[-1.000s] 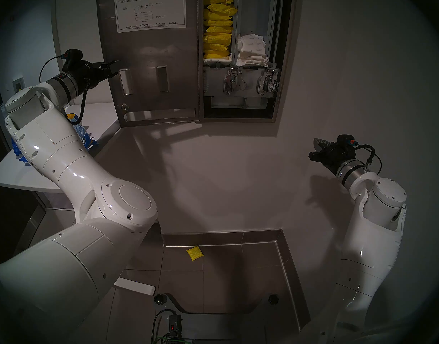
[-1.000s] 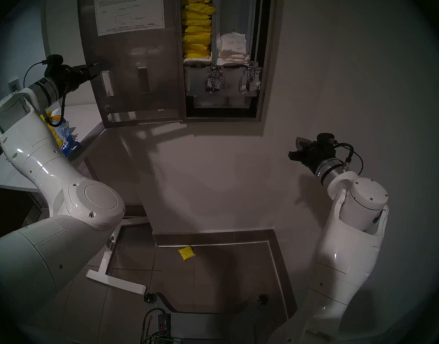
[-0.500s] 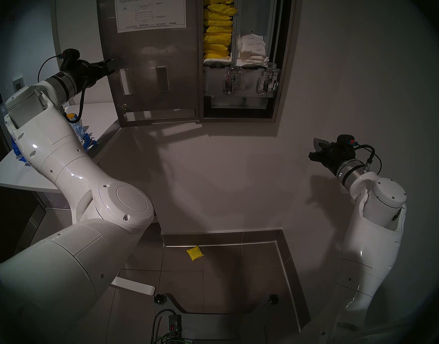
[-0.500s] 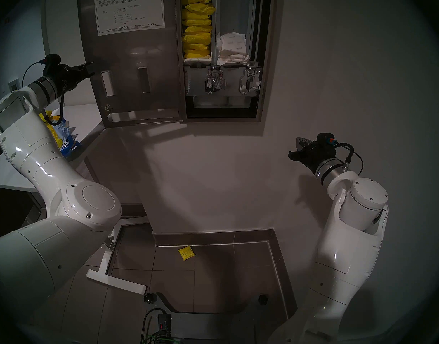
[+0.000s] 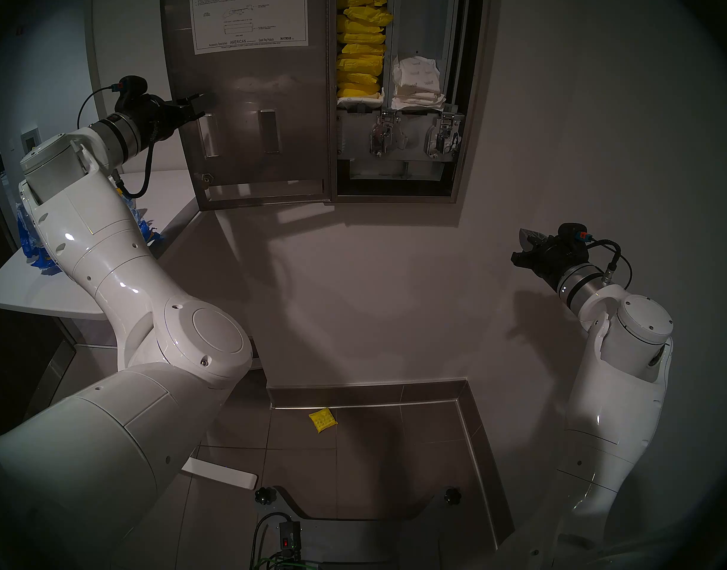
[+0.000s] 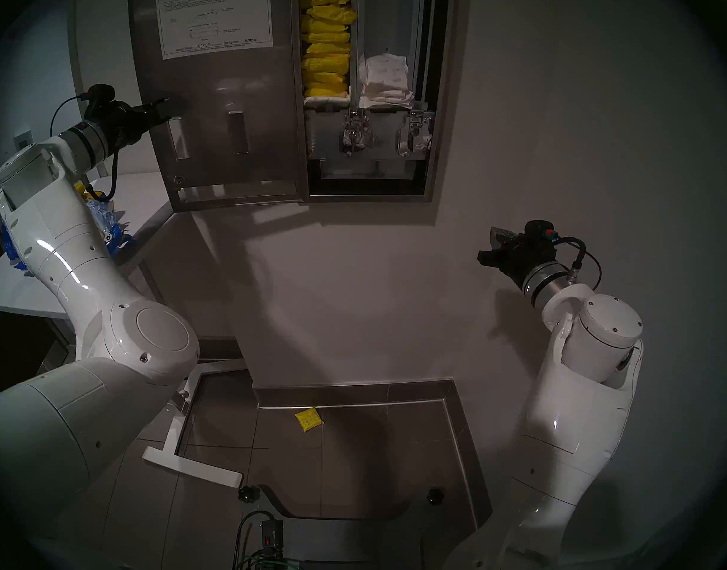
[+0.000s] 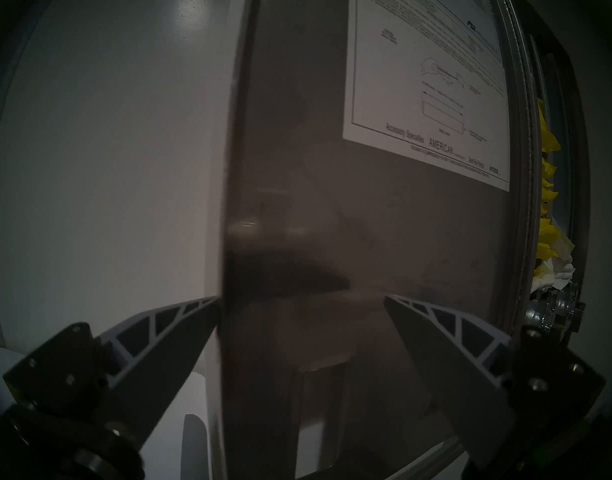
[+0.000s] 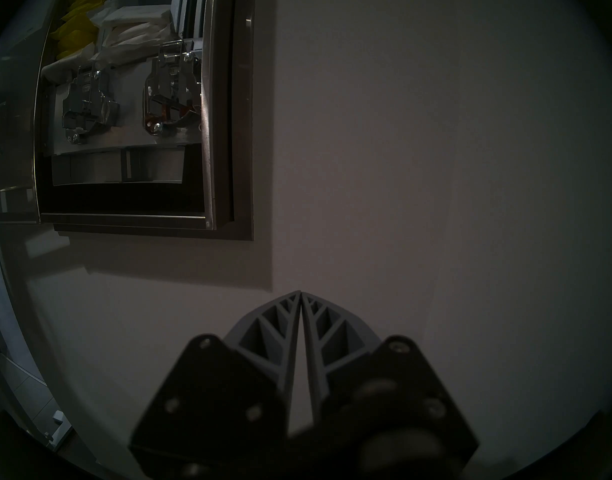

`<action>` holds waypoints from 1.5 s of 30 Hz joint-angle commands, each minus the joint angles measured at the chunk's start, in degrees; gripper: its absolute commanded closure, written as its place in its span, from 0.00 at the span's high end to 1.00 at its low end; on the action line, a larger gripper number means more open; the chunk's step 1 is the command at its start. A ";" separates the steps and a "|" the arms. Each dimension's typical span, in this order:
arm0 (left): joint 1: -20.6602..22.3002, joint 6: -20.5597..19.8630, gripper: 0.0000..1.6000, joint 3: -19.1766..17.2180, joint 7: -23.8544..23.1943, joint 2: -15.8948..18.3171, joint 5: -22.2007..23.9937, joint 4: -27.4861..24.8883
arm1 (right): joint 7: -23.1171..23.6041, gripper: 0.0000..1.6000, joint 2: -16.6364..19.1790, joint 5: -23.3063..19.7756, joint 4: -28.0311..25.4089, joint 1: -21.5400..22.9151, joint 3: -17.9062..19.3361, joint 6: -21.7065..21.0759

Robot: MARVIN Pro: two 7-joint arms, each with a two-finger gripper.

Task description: Open the dispenser door, put the pads inside, close the door

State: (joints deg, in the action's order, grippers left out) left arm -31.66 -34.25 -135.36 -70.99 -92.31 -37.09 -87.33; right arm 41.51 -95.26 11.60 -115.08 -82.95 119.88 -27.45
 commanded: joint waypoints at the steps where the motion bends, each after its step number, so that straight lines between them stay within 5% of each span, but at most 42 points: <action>1: 1.98 0.41 1.00 1.85 -4.07 -0.21 2.48 0.08 | -0.09 0.26 0.23 -0.27 -1.93 1.12 -0.09 0.46; 14: 0.42 -3.26 1.00 2.49 -5.63 -1.64 4.72 -1.85 | -0.10 0.26 0.25 -0.29 -1.89 1.12 -0.10 0.46; 45: -13.78 -20.47 1.00 14.12 11.54 -10.34 25.19 -26.24 | -0.05 0.26 0.44 -0.27 -1.16 1.11 -0.14 0.39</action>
State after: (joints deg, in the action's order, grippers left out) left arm -44.29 -51.35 -126.94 -53.35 -99.05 -18.18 -108.91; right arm 41.49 -95.17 11.55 -114.77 -82.97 119.83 -27.46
